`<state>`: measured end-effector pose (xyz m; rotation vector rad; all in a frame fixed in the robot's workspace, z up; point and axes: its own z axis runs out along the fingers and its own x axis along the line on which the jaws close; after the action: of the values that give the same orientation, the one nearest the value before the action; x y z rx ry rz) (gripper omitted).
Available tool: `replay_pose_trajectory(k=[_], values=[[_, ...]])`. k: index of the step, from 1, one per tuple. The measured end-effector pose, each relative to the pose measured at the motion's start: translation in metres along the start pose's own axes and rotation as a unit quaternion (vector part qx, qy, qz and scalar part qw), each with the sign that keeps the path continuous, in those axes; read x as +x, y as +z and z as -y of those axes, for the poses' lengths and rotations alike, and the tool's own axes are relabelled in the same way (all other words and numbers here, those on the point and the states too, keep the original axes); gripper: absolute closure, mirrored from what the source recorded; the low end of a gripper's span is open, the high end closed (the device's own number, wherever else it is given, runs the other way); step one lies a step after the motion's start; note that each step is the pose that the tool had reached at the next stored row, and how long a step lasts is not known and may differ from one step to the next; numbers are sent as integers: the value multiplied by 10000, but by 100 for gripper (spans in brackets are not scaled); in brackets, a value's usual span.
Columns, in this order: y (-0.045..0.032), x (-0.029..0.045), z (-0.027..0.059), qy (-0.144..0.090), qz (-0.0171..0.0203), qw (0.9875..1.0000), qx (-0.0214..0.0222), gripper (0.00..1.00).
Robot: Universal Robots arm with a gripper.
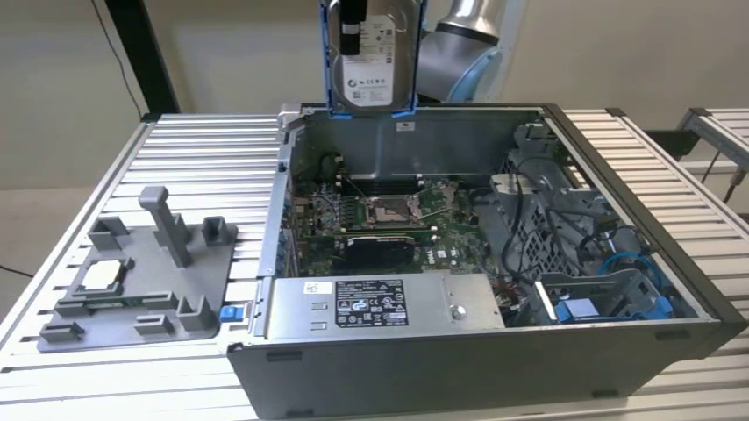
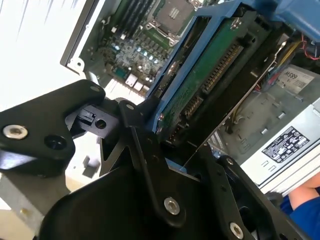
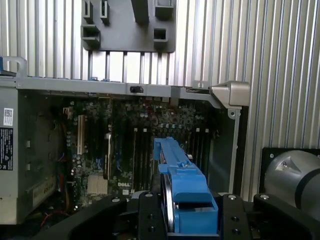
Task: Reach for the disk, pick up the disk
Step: 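Pick up the disk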
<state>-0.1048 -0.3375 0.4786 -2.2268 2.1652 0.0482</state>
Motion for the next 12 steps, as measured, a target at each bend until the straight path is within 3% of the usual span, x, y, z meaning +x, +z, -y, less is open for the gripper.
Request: replay_pose_trajectory(k=[12], values=[[1,7,252,0,0,10000,0,100]])
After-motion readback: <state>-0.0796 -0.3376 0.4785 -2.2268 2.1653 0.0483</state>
